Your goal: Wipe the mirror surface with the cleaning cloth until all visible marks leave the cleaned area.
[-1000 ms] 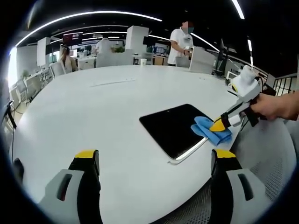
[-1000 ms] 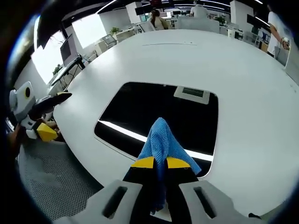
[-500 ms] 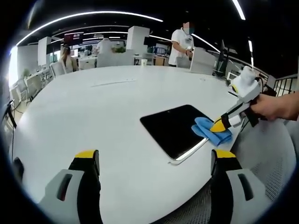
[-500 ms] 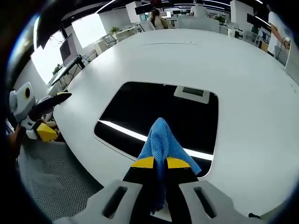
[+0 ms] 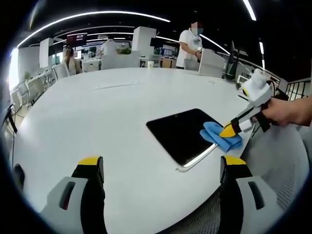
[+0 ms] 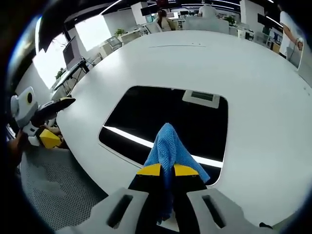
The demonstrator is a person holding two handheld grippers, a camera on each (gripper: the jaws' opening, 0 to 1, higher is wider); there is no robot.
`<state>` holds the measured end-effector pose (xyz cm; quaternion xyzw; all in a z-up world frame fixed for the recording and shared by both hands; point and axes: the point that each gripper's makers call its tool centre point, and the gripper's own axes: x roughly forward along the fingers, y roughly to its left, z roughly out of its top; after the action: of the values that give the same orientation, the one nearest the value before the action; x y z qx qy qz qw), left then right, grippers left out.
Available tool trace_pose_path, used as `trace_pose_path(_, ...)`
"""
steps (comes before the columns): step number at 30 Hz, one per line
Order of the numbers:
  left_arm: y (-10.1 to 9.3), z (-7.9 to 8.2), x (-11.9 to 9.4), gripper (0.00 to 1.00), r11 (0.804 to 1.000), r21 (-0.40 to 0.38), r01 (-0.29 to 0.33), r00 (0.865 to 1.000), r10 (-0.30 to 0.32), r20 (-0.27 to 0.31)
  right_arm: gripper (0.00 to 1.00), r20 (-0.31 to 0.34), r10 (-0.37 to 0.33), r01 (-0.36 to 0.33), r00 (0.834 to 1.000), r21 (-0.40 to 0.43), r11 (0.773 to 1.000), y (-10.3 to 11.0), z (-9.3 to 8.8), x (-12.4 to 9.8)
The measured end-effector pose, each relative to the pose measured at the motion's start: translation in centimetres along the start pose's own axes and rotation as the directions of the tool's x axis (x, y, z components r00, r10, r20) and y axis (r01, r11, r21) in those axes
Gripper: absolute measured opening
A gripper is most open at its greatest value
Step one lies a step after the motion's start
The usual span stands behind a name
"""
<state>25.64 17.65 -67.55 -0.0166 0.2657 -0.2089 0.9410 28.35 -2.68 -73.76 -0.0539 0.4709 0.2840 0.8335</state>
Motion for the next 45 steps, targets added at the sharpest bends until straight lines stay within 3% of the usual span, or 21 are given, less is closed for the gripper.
trace_pose_path(19, 0.0, -0.2, 0.0, 0.97, 1.000, 0.003, 0.000, 1.000, 0.000, -0.010, 0.02, -0.022, 0.022, -0.021, 1.000, 0.048, 0.999, -0.4, 0.0, -0.2)
trace_pose_path(45, -0.1, -0.3, 0.1, 0.98, 1.000, 0.008, 0.005, 1.000, -0.005, -0.016, 0.02, -0.017, -0.020, 0.022, 1.000, 0.097, 0.995, -4.0, -0.7, -1.5)
